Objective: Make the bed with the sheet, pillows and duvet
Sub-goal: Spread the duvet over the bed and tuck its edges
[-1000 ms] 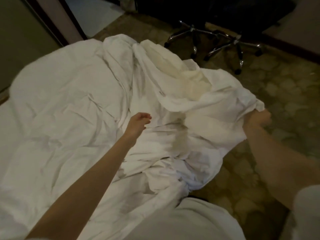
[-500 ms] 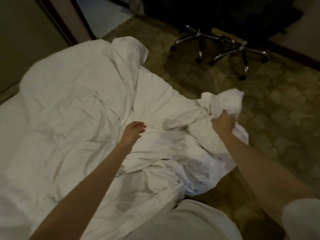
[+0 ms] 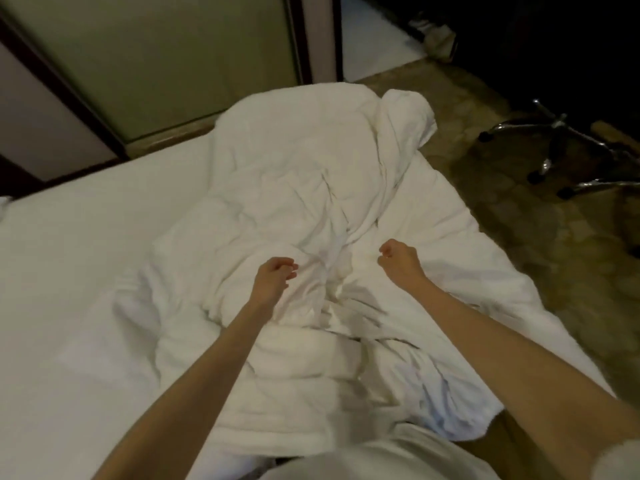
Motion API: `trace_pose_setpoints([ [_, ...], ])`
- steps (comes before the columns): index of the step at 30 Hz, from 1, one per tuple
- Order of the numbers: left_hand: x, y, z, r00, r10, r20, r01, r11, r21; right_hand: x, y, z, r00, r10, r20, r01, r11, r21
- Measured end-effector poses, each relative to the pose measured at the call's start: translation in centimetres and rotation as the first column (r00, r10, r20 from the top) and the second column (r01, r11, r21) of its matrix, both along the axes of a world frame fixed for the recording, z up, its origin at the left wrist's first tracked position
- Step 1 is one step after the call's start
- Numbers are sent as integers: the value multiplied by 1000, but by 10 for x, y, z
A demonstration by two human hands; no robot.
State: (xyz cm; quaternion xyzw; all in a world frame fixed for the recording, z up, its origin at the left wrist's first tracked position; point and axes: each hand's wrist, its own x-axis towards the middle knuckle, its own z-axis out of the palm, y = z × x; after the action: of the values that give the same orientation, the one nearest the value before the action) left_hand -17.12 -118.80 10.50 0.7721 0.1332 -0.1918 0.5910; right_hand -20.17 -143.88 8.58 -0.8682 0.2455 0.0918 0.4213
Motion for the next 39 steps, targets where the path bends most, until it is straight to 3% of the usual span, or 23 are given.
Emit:
trace_pose_setpoints([
  [8,-38,105,-8,964,267,-4,-266,962,63,17,118,1,952,306,-25,-305,952,28],
  [13,-77,176,-22,915,403,24,-390,867,310,15,183,-7,877,476,-63,-476,879,17],
  [17,-116,228,-56,860,499,-109,-397,787,472,4,224,-17,807,580,-111,-583,812,2],
  [22,-143,259,-93,740,559,-373,-300,771,561,-16,257,-35,679,696,-235,-712,702,22],
  [26,-156,266,-109,523,658,-542,-576,741,344,-33,276,-43,571,740,-356,-805,589,-67],
  [29,-157,276,-126,385,693,-610,-820,559,118,-37,287,-42,558,735,-385,-817,567,-101],
  [30,-156,279,-131,407,681,-609,-837,545,51,-37,290,-42,560,730,-393,-816,567,-110],
  [34,-144,280,-118,570,592,-569,-754,653,-76,-38,297,-43,569,703,-428,-805,582,-115],
  [39,-108,288,-51,696,591,-407,-710,650,-270,-41,306,-38,609,666,-430,-775,616,-143],
])
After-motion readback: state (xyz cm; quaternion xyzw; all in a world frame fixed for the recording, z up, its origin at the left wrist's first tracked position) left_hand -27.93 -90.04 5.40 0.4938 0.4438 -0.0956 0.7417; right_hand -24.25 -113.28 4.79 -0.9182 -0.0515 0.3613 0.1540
